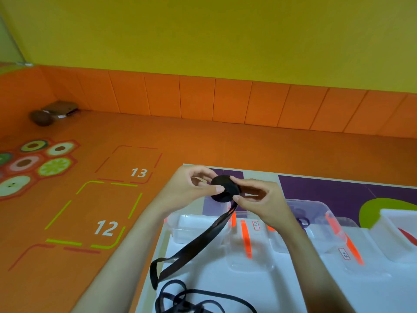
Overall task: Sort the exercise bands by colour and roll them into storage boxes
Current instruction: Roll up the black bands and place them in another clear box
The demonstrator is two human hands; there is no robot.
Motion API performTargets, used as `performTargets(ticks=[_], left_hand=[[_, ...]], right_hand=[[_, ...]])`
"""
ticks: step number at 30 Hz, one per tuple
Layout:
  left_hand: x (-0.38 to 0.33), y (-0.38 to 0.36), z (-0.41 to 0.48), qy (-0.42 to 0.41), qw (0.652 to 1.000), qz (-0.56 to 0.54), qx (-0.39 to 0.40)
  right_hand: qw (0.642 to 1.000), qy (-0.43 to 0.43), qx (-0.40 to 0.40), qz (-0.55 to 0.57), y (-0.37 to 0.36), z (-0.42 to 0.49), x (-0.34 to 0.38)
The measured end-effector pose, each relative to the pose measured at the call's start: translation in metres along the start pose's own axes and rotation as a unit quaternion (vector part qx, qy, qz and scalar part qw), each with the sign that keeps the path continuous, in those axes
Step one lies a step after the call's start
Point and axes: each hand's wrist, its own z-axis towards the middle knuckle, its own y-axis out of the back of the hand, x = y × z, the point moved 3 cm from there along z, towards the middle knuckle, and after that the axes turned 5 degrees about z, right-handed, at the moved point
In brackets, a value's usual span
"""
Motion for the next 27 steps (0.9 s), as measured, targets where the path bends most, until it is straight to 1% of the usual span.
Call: performTargets(ticks=[2,4,7,9,11,13,15,17,19,21,24,25,27], left_hand=[[-0.003,0.000,0.000,0.005,1.000,0.018,0.006],[-0.003,-0.002,0.001,0.006,1.000,0.002,0.007],[0.007,-0.014,-0.003,0.033,0.997,-0.062,-0.025],[0.019,-0.026,-0.007,0.059,0.993,-0.091,-0.052],[0.026,-0.035,-0.012,0.068,0.991,-0.097,-0.055],[0.027,-0.036,-0.014,0.058,0.996,-0.062,-0.016],[0.019,-0.032,-0.013,0.035,0.999,0.016,0.036],[0.014,-0.028,-0.009,0.023,0.997,0.048,0.050],[0.012,-0.028,-0.005,0.024,0.999,0.019,0.023],[0.018,-0.032,-0.006,0.048,0.997,-0.055,-0.021],[0.037,-0.043,-0.013,0.076,0.980,-0.162,-0.086],[0.041,-0.047,-0.016,0.077,0.976,-0.176,-0.103],[0.045,-0.050,-0.022,0.069,0.975,-0.180,-0.110]], right_hand=[[1.000,-0.003,0.018,-0.001,0.003,0.001,0.000],[1.000,0.001,0.007,0.030,0.001,-0.001,0.000],[0.994,-0.006,-0.072,0.087,-0.010,-0.006,-0.010],[0.987,-0.002,-0.138,0.082,-0.016,-0.008,-0.018],[0.984,-0.004,-0.165,0.070,-0.014,-0.010,-0.022],[0.989,-0.011,-0.140,0.039,-0.008,-0.012,-0.023],[0.996,-0.012,-0.093,-0.006,-0.001,-0.013,-0.022],[0.998,-0.012,-0.060,-0.028,0.001,-0.011,-0.019],[0.998,-0.003,-0.059,-0.020,0.001,-0.008,-0.016],[0.997,0.014,-0.075,0.004,-0.002,-0.009,-0.015],[0.993,0.026,-0.110,0.024,-0.011,-0.017,-0.023],[0.991,0.020,-0.124,0.036,-0.014,-0.020,-0.027],[0.987,-0.005,-0.144,0.065,-0.014,-0.024,-0.031]])
